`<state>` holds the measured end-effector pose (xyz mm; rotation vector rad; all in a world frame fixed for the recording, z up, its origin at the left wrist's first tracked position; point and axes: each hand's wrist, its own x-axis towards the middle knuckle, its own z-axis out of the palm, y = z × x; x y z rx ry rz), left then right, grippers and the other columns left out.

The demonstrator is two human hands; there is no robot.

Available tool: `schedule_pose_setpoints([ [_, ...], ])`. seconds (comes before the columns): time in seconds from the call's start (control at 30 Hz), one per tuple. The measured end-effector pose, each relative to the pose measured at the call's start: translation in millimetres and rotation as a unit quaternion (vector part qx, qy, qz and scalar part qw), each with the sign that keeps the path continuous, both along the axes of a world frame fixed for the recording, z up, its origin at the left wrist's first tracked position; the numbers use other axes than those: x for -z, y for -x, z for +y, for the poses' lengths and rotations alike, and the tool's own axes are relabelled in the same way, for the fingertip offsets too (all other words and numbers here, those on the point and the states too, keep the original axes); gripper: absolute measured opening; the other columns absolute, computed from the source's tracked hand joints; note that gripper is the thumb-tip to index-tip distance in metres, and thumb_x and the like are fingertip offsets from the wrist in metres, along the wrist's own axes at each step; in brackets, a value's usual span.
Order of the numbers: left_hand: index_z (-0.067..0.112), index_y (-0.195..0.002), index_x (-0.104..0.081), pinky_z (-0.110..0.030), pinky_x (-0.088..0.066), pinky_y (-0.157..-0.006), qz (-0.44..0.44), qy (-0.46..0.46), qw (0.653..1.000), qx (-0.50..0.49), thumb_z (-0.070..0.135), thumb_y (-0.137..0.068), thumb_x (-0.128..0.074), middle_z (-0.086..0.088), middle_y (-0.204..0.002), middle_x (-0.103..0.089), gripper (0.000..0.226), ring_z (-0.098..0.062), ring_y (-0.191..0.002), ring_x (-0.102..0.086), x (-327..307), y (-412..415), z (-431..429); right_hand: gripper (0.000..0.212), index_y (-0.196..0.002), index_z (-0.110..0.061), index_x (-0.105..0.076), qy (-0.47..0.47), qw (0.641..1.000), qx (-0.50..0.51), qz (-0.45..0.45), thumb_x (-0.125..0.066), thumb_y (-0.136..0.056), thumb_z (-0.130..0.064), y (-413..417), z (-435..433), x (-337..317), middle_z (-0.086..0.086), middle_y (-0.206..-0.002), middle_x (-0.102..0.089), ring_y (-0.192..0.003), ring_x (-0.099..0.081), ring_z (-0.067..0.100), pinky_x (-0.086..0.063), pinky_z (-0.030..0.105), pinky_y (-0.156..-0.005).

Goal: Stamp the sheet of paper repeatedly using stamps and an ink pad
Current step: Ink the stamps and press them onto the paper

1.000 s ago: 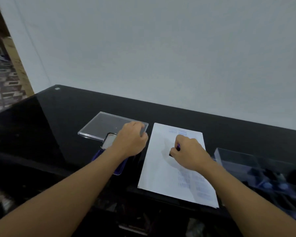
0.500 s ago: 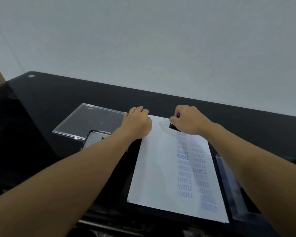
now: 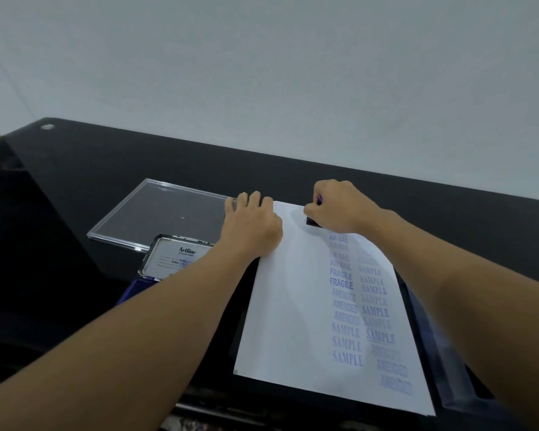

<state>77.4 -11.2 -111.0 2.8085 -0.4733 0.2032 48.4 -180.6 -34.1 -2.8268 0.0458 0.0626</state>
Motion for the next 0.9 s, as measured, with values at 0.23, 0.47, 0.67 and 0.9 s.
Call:
schedule_pose_setpoints([
  [0.23, 0.014, -0.117, -0.048, -0.052, -0.027, -0.107, -0.016, -0.006, 1.000, -0.003, 0.023, -0.095, -0.028, -0.006, -0.123, -0.049, 0.031, -0.028, -0.116, -0.039, 2, 1, 0, 0.014, -0.089, -0.014, -0.053, 0.007, 1.000, 0.013, -0.001, -0.056, -0.091, -0.028, -3, 2, 13, 0.004, -0.080, -0.061, -0.064, -0.052, 0.018, -0.042, 0.032, -0.057],
  [0.47, 0.014, -0.121, -0.047, -0.053, -0.026, -0.109, -0.018, -0.022, 1.000, -0.004, 0.025, -0.097, -0.026, -0.007, -0.128, -0.047, 0.034, -0.029, -0.120, -0.039, 2, 2, -1, 0.021, -0.078, -0.016, -0.038, -0.011, 0.997, 0.028, -0.071, -0.053, -0.091, -0.021, 3, 8, 27, 0.005, -0.068, -0.049, -0.058, -0.037, 0.018, -0.030, 0.031, -0.050],
  [0.67, 0.014, -0.126, -0.046, -0.053, -0.026, -0.110, -0.023, -0.036, 0.999, -0.009, 0.025, -0.097, -0.025, -0.009, -0.134, -0.046, 0.037, -0.031, -0.123, -0.038, 3, 4, -1, 0.018, -0.079, -0.016, -0.035, 0.004, 0.995, 0.040, -0.096, -0.050, -0.088, -0.018, 5, 9, 32, 0.003, -0.063, -0.043, -0.055, -0.032, 0.018, -0.028, 0.030, -0.049],
  [0.9, 0.013, -0.125, -0.046, -0.053, -0.027, -0.109, -0.029, -0.043, 0.999, -0.011, 0.024, -0.097, -0.025, -0.008, -0.132, -0.047, 0.037, -0.030, -0.121, -0.039, 2, 5, -1, 0.021, -0.077, -0.016, -0.035, 0.002, 0.996, 0.046, -0.081, -0.052, -0.089, -0.018, -3, 8, 31, 0.004, -0.068, -0.049, -0.058, -0.038, 0.019, -0.031, 0.032, -0.050],
])
